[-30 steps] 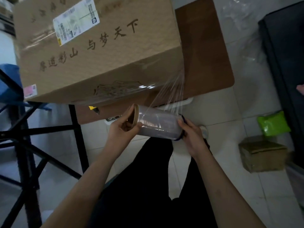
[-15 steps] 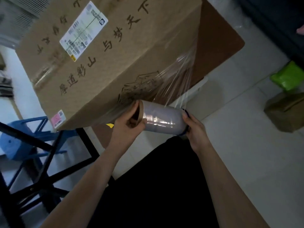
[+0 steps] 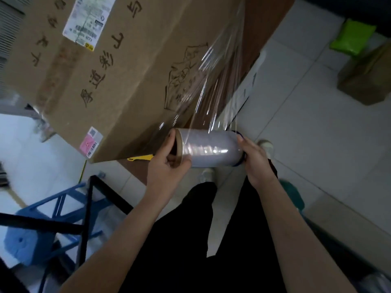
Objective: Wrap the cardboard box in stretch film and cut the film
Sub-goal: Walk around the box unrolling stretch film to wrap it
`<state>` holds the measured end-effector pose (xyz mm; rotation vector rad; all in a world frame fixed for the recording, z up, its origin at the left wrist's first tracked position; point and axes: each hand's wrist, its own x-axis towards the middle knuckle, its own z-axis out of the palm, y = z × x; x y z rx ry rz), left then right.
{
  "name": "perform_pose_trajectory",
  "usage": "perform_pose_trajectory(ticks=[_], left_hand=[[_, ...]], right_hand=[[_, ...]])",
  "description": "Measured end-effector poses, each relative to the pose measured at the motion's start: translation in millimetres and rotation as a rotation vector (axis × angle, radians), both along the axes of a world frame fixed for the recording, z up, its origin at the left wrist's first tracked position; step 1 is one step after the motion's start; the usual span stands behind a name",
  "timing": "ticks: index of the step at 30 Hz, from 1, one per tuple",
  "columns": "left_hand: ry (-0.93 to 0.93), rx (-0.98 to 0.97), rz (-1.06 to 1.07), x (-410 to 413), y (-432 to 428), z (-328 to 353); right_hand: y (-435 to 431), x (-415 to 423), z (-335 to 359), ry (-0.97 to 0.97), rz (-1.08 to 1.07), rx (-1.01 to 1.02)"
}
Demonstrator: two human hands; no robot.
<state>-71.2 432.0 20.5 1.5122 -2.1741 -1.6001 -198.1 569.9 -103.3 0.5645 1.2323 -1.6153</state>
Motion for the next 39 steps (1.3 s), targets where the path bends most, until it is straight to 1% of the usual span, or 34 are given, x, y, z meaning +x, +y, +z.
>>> perform_pose_trajectory(ticks=[3, 6, 9, 13, 18, 22, 27, 30, 39], left_hand=[[0.019, 0.019, -0.03, 33, -14, 3], [0.028, -0.02, -0.062, 60, -19, 10], [0.025, -0.023, -0.064, 86, -20, 11], [-0.006, -0.051, -0.039, 120, -25, 9], [-0.055, -0.081, -0.107, 153, -46, 9], [-0.051, -0.098, -0.176, 172, -74, 10], [-0.081, -0.089, -0.311, 199, -128, 12], [-0.105, -0.087, -0.376, 218, -162, 15], [-0.11, -0.074, -0.45, 259, -203, 18]], right_hand=[[-7, 41, 5, 0.023, -0.043, -0.011], [-8, 79, 11, -0.007, -0.106, -0.019], [-7, 111, 10, -0.02, -0.099, -0.039], [-10, 147, 8, -0.046, -0.102, -0.051], [-22, 190, 9, -0.069, -0.156, -0.051], [-46, 218, 13, -0.061, -0.212, -0.078], [-91, 266, 8, -0.044, -0.315, -0.052], [-118, 299, 12, -0.067, -0.372, -0.074], [-158, 356, 15, -0.096, -0.466, -0.041]])
